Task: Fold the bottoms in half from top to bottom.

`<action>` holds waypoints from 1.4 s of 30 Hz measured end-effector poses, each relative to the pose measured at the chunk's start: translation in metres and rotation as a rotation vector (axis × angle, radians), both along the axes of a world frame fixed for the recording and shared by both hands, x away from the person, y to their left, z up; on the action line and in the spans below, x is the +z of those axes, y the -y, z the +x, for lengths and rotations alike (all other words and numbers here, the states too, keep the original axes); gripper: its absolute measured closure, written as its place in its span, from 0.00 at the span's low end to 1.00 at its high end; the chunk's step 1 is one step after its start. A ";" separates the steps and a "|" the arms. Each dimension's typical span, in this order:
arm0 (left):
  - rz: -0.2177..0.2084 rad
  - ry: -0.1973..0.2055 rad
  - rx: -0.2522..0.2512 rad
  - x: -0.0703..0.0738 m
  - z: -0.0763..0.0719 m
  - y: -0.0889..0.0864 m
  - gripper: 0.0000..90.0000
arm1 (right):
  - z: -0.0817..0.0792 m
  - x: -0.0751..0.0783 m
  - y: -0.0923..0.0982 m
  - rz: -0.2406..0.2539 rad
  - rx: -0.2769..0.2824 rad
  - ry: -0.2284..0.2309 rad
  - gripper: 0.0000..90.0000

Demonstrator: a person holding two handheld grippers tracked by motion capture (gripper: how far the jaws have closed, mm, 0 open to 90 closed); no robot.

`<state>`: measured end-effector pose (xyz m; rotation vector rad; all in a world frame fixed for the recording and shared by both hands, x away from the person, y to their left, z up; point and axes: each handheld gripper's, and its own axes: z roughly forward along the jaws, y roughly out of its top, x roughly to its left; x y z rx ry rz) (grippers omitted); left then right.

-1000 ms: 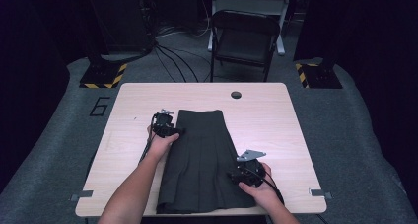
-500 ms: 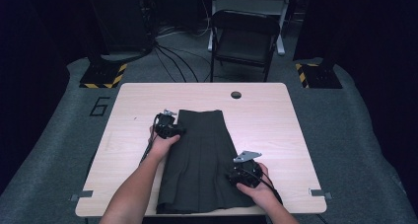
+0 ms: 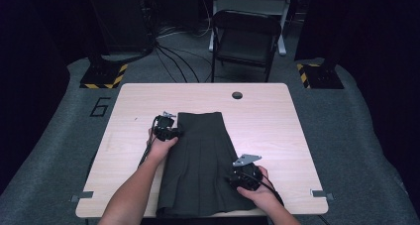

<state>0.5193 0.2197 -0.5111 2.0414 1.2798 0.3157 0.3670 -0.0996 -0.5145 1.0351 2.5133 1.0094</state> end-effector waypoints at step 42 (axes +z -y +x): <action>0.009 0.002 0.066 0.008 0.005 -0.020 0.56 | -0.007 0.001 -0.006 0.030 0.083 -0.038 0.52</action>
